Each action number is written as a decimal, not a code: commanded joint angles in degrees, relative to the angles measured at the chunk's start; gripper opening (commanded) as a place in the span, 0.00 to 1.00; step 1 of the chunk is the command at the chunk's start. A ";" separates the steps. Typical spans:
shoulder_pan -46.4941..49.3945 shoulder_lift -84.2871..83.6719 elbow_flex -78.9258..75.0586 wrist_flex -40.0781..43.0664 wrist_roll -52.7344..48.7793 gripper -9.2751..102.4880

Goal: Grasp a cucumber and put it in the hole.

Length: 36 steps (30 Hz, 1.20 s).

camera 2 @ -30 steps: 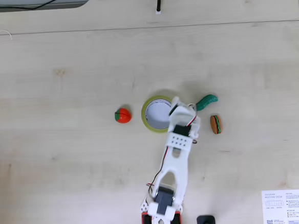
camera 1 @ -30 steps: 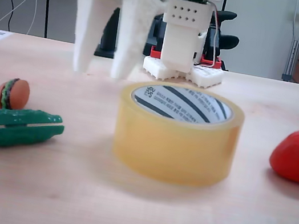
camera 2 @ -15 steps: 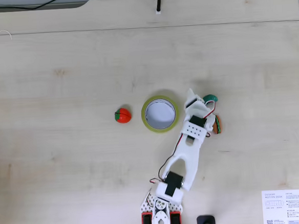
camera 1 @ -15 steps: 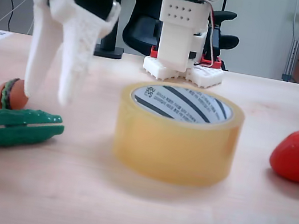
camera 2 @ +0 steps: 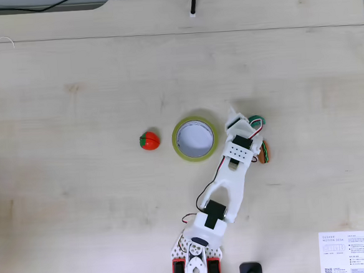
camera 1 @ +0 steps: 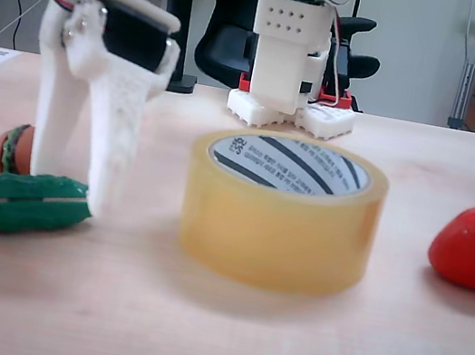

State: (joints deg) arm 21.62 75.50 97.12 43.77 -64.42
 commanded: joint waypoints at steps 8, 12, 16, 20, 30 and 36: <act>0.70 -3.43 -8.96 -2.29 -4.66 0.35; 1.05 -6.15 -12.13 -2.29 -5.27 0.33; 2.02 -8.79 -14.77 -2.29 -6.50 0.32; 2.55 -11.25 -16.52 -2.29 -7.47 0.32; 2.99 -12.30 -16.96 -0.79 -8.61 0.25; 2.99 -11.60 -16.61 5.10 -12.30 0.24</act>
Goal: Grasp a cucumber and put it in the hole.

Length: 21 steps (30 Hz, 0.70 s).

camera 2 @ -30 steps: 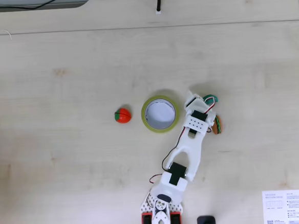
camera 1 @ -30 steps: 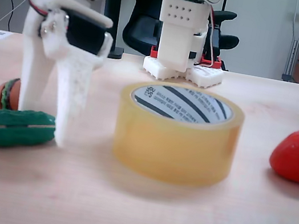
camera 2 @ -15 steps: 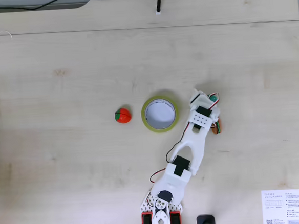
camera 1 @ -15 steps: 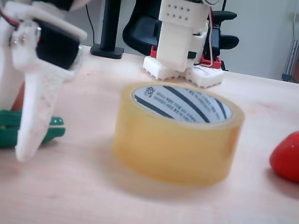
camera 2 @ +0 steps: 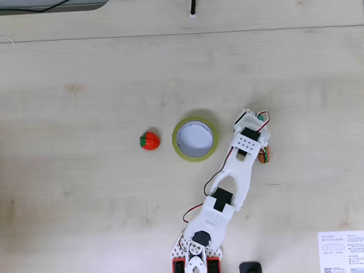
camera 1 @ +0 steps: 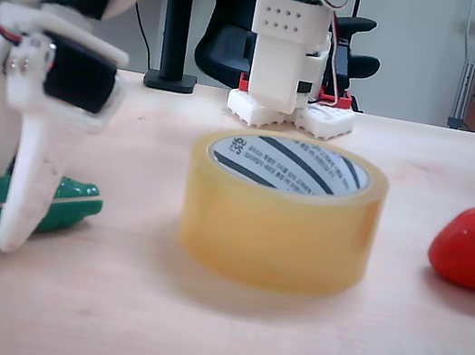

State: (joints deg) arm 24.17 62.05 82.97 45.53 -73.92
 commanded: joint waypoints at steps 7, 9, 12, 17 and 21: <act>0.09 3.08 -0.79 6.33 -5.27 0.25; -0.09 2.99 -0.35 6.33 -5.27 0.25; -0.26 2.37 -0.35 6.33 -5.27 0.24; -0.70 1.76 -0.35 7.82 -5.27 0.21; -1.05 1.76 -0.35 7.91 -5.27 0.21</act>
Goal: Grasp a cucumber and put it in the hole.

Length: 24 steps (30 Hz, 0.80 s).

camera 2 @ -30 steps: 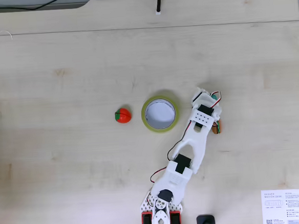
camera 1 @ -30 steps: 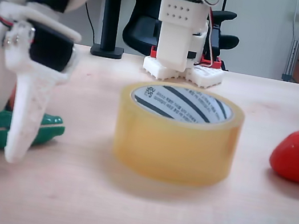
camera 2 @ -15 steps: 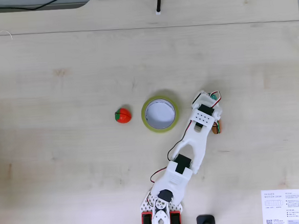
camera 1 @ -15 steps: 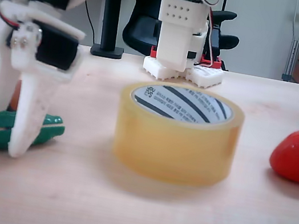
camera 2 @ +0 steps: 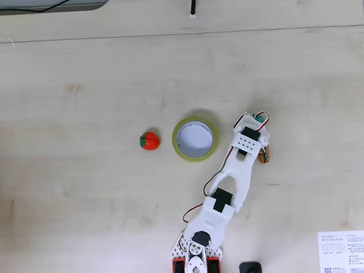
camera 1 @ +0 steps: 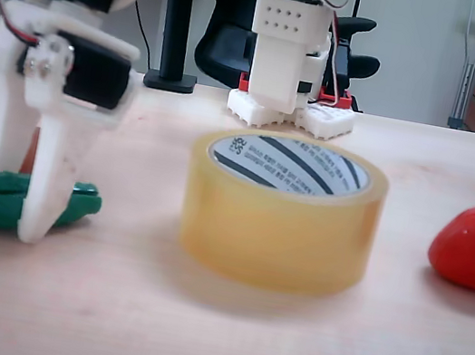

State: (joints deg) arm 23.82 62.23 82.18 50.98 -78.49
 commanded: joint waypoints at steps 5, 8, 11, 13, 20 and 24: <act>-1.49 2.02 0.44 3.43 -0.70 0.19; -1.85 2.11 0.44 3.52 -0.70 0.18; -2.11 2.11 0.44 3.69 -0.70 0.16; -2.11 2.11 0.44 3.69 -0.70 0.14; -2.11 2.64 0.44 3.69 -0.70 0.10; -2.11 4.22 0.44 3.69 -0.70 0.08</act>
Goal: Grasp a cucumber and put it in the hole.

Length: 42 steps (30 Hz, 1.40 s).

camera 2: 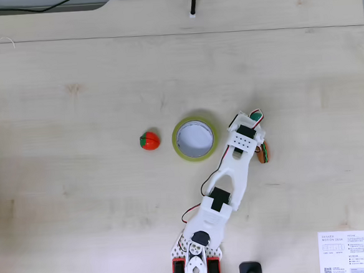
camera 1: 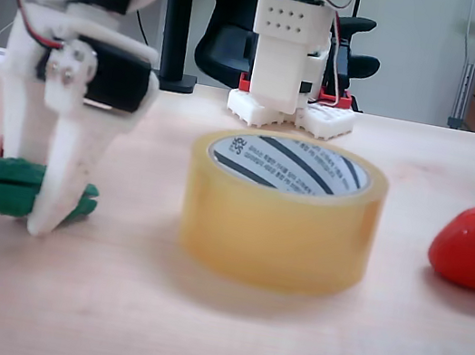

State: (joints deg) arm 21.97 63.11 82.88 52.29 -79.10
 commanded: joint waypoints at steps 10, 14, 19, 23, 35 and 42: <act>-0.18 10.90 -0.44 5.36 -0.09 0.08; -0.18 14.77 -0.53 8.00 -0.09 0.08; -0.26 19.69 -0.53 12.13 -0.09 0.08; -0.88 23.99 -0.53 17.31 -0.09 0.08; -12.30 34.54 -0.26 29.53 -0.09 0.08; -21.53 37.44 1.32 32.52 -0.09 0.08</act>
State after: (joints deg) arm 4.22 94.66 84.02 83.67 -79.19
